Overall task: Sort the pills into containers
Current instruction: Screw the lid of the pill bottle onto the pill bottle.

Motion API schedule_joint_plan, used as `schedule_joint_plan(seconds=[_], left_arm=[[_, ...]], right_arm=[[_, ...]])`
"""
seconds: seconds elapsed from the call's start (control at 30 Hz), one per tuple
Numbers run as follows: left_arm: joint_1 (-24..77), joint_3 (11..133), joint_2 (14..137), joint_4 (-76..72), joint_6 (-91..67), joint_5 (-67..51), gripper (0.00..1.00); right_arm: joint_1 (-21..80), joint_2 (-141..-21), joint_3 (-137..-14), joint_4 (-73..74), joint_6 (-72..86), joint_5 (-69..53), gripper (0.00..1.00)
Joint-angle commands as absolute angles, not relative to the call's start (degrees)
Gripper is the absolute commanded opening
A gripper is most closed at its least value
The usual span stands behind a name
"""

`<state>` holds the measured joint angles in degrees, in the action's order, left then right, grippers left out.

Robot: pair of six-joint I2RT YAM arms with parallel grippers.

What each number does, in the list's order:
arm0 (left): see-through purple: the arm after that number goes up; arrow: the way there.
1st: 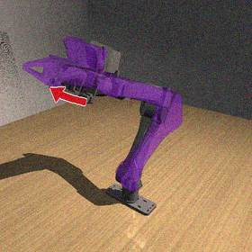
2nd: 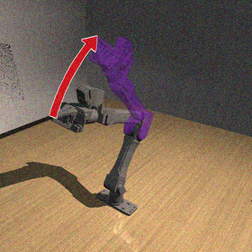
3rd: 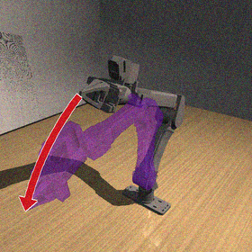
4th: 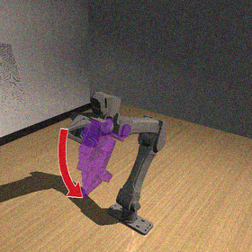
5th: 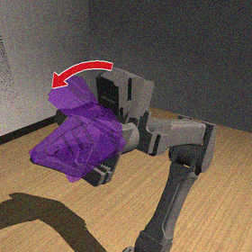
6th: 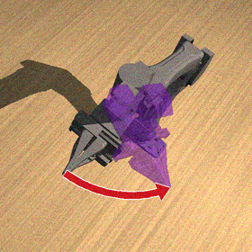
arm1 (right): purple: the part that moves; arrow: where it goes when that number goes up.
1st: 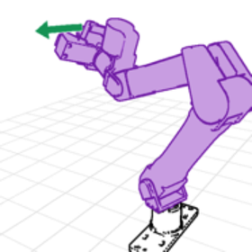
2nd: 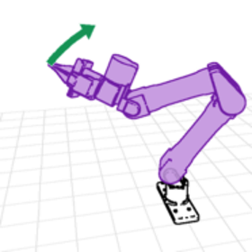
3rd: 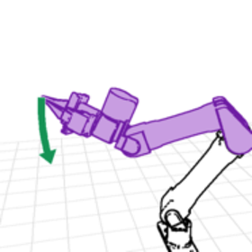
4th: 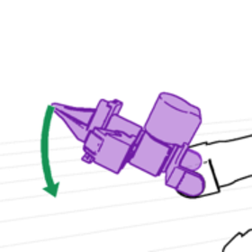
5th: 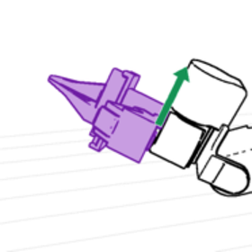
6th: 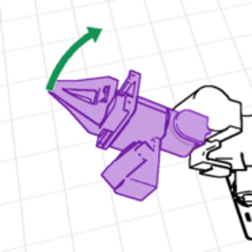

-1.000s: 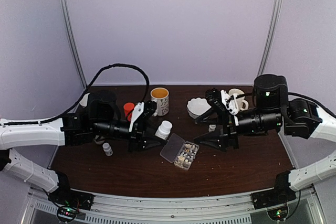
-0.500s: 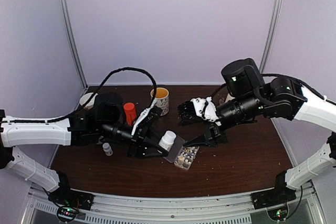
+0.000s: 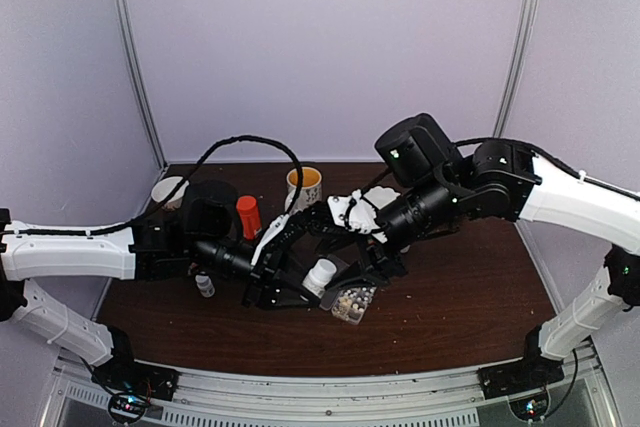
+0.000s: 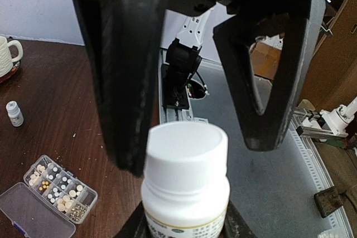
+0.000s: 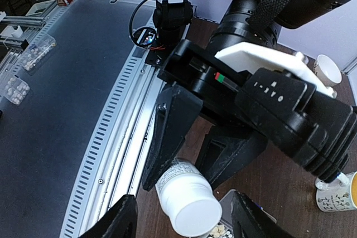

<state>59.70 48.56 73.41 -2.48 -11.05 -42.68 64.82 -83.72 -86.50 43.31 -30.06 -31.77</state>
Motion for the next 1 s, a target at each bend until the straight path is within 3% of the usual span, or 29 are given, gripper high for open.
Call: schedule_joint_plan(seconds=[0.0,0.13,0.4,0.67,0.83,0.97], left_arm=[[60.2,50.2,73.1,-2.4,-8.8,-42.3,0.12],[60.2,50.3,72.6,-1.6,-7.7,-42.1,0.12],[60.2,50.5,72.8,-1.2,-7.0,-42.4,0.13],[60.2,50.5,72.4,-0.6,-6.5,-42.5,0.12],[60.2,50.6,72.4,-0.4,-6.2,-42.9,0.12],[60.2,50.9,72.7,-0.4,-6.1,-43.1,0.12]], right_arm=[[64.0,-84.5,-89.0,44.6,-29.5,-36.2,0.57],[64.0,-86.6,-91.4,48.6,-31.4,-37.8,0.47],[64.0,-89.4,-93.9,52.4,-32.9,-38.6,0.41],[63.7,-90.1,-94.0,53.0,-33.8,-37.8,0.48],[63.3,-90.3,-94.0,53.0,-33.9,-37.9,0.43],[63.1,-90.7,-94.3,53.3,-34.1,-38.1,0.32]])
